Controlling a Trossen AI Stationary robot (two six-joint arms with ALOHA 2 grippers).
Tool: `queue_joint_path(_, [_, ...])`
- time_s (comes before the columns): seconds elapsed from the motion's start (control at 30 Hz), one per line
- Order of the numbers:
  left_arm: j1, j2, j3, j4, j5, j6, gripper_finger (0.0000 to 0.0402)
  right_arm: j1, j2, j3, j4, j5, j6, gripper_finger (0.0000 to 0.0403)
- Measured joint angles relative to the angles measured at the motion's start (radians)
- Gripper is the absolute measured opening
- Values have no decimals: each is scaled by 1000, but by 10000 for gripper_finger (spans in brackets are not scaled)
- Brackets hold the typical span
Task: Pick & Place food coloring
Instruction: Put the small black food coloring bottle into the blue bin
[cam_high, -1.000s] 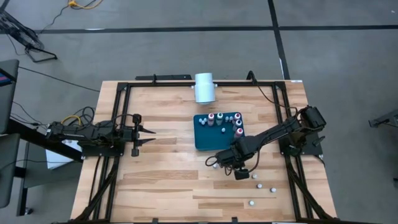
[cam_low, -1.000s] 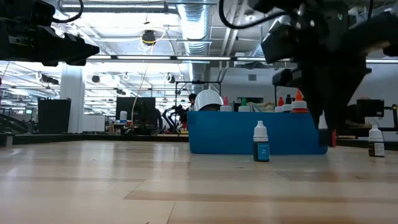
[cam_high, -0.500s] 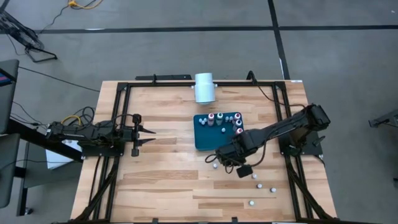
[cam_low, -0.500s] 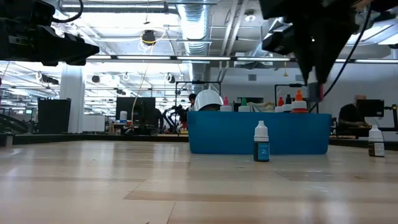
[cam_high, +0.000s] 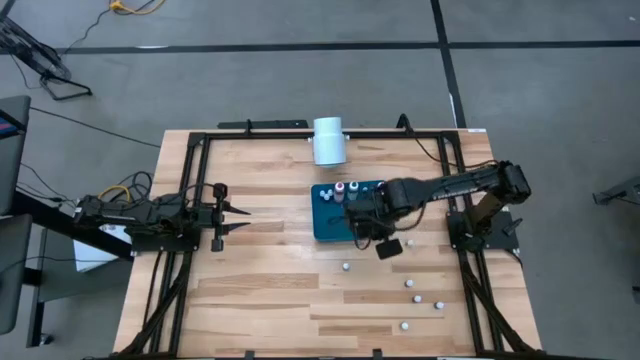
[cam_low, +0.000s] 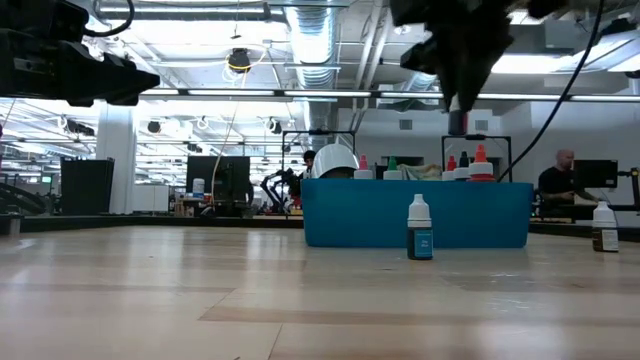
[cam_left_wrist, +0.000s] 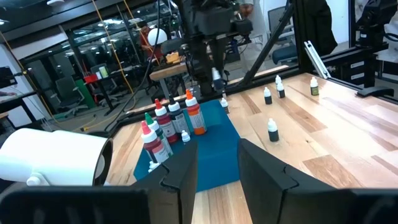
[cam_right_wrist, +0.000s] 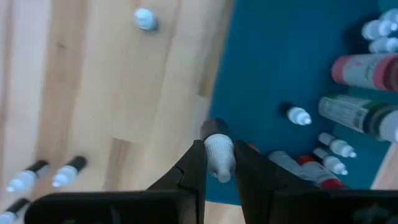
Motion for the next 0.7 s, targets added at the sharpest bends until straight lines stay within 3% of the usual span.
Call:
queue_joint_path(0.2, [0,0,0,0,0,0,105,-69,6,-1,3,1,-79,56])
queue_joint_path(0.7, [0,0,0,0,0,0,105,-167,48,-5,68,53,-96,56])
